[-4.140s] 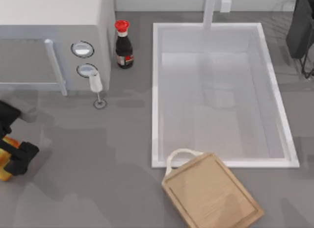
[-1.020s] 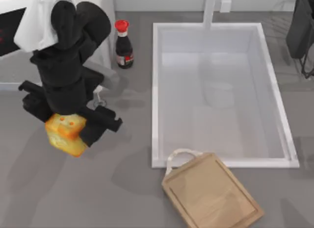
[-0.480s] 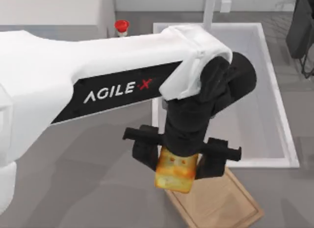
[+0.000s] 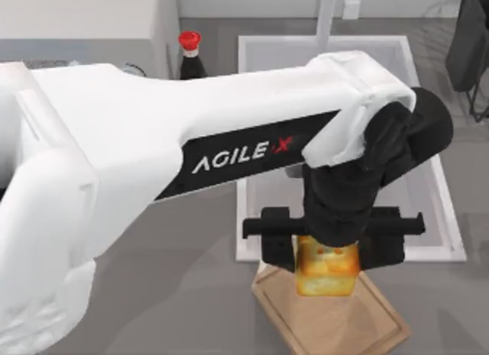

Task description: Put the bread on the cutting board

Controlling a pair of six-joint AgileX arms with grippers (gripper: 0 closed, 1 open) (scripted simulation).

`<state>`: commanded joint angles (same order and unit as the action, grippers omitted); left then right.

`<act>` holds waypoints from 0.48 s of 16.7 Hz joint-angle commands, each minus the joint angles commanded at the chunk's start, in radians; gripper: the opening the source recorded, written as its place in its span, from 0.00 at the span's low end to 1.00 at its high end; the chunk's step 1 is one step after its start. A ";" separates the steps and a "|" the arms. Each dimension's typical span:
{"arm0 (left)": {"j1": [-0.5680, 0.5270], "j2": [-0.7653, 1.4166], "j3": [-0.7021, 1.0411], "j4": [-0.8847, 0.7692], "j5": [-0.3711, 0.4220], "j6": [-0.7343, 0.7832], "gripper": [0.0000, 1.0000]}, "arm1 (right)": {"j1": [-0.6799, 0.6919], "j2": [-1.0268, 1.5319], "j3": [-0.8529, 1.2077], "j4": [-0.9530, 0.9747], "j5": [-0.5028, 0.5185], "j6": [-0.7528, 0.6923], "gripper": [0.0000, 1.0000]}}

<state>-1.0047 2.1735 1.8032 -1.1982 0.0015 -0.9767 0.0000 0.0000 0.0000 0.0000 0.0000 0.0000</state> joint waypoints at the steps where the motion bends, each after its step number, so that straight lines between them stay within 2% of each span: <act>1: 0.000 0.000 0.000 0.000 0.000 0.000 0.00 | 0.000 0.000 0.000 0.000 0.000 0.000 1.00; 8: 0.004 0.004 -0.022 0.021 -0.001 0.002 0.00 | 0.000 0.000 0.000 0.000 0.000 0.000 1.00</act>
<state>-1.0004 2.1776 1.7814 -1.1767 0.0008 -0.9745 0.0000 0.0000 0.0000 0.0000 0.0000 0.0000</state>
